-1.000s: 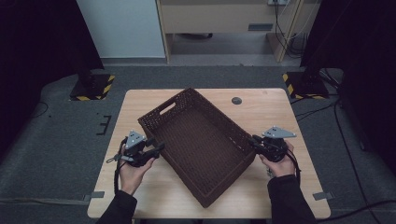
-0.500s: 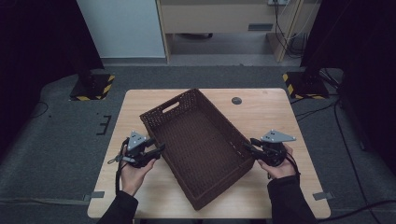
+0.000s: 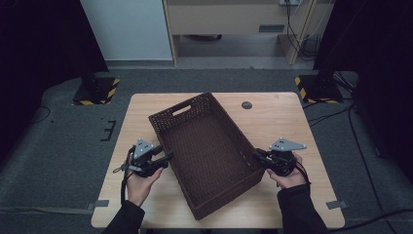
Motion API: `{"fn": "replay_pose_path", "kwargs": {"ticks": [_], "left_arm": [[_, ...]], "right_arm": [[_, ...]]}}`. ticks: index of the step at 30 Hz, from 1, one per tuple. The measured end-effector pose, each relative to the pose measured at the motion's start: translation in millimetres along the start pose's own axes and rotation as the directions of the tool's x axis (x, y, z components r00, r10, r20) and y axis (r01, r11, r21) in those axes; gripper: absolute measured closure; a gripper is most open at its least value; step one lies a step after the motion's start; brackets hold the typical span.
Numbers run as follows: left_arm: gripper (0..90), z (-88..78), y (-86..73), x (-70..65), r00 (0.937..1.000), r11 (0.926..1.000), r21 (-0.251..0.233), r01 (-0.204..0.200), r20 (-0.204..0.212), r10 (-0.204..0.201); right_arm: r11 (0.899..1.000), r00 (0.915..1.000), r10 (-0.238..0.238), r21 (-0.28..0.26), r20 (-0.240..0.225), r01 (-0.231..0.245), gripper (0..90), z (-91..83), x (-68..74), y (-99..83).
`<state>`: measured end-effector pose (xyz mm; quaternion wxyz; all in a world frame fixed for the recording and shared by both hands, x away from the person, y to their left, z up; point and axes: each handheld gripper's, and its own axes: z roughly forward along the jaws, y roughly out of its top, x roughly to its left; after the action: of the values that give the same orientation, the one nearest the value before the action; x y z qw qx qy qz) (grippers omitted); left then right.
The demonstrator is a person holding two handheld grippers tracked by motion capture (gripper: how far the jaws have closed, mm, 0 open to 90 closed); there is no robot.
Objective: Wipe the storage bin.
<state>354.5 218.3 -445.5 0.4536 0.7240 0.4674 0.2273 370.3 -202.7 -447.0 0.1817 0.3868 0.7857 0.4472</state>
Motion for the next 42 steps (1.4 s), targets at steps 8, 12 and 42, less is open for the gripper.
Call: {"fn": "replay_pose_path", "kwargs": {"ticks": [8, 12, 42], "left_arm": [[51.3, 13.6, 5.6, 8.9, 0.9998, 1.0000, -0.003, -0.007, -0.019, 0.007], [50.0, 16.2, 6.2, 9.6, 0.9996, 0.9999, 0.002, -0.015, -0.026, 0.015], [46.4, 14.2, 0.1, 5.1, 0.9975, 0.9978, 0.014, -0.065, -0.027, 0.066]], "right_arm": [[0.998, 0.9995, -0.030, -0.053, 0.011, 0.031, 71.1, 6.4, -1.9, 11.3], [0.999, 0.9995, -0.025, -0.046, -0.019, 0.025, 76.2, 15.1, -1.2, 11.0], [0.997, 0.9971, -0.058, -0.055, -0.049, 0.055, 75.5, 14.6, 19.2, 12.9]]}}
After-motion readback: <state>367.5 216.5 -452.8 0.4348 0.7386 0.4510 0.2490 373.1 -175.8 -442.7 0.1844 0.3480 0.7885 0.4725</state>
